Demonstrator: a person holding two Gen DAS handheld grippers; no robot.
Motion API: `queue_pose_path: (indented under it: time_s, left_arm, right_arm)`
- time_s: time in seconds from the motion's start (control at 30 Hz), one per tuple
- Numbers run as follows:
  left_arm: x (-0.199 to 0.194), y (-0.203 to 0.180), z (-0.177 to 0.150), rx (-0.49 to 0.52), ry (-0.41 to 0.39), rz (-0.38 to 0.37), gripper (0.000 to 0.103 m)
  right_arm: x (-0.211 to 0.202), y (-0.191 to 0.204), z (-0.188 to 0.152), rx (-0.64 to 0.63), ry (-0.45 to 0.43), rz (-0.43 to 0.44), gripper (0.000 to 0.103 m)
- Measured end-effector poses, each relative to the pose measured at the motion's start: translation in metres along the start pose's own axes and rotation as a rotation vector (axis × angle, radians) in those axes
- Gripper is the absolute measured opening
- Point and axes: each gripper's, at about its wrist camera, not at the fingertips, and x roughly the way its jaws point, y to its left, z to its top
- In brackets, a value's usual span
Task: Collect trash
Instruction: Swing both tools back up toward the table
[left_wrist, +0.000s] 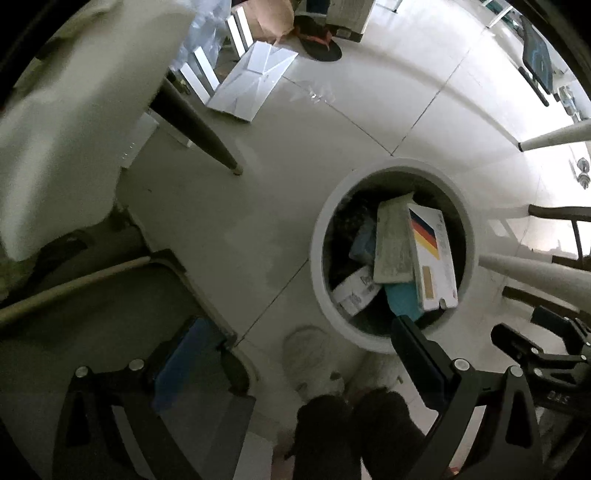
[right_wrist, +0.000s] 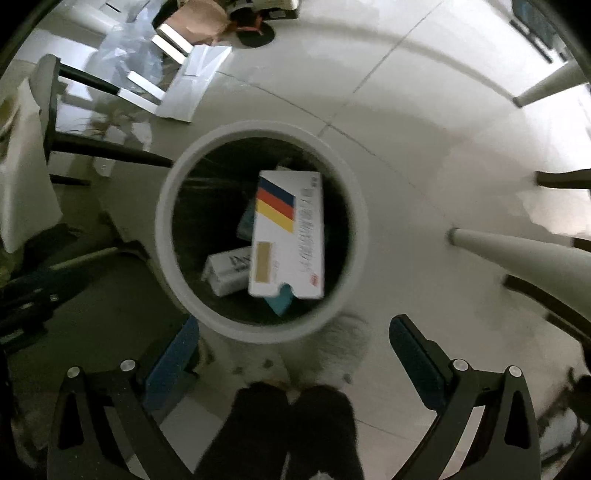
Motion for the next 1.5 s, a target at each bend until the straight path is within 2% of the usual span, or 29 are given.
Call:
queue_pose_path:
  time_s: [0.23,0.47,0.93,1.03,1.17,1.27,1.37,1.5]
  left_arm:
    - [-0.049,-0.011,-0.018,0.014,-0.016,0.008,0.102]
    - [-0.116,-0.015,-0.037,0.016,-0.041,-0.003,0.102]
    - [-0.287,-0.017,-0.073,0.062,-0.138,0.005,0.102]
    - [-0.322,-0.015,-0.074,0.071,-0.169,0.046,0.102]
    - [-0.366,-0.016,-0.066,0.061,-0.246,0.072,0.102]
    - [-0.395,-0.02,-0.046,0.036,-0.293,0.064,0.102]
    - [-0.414,-0.034,-0.019,0.027,-0.342,0.084,0.102]
    - [-0.429,-0.065,0.033,0.023,-0.407,0.119,0.102]
  right_arm:
    - [-0.054,0.007,-0.017,0.021,-0.044,-0.055,0.103]
    - [-0.132,0.016,-0.038,0.027,-0.086,-0.056,0.103]
    - [-0.332,0.033,-0.085,0.054,-0.179,-0.035,0.103]
    - [-0.375,0.039,-0.09,0.057,-0.204,-0.014,0.103]
    - [-0.424,0.039,-0.085,0.073,-0.242,0.026,0.103]
    - [-0.456,0.033,-0.068,0.099,-0.271,0.059,0.103]
    - [-0.482,0.018,-0.041,0.133,-0.31,0.079,0.103]
    - [-0.508,-0.02,0.014,0.203,-0.341,0.092,0.103]
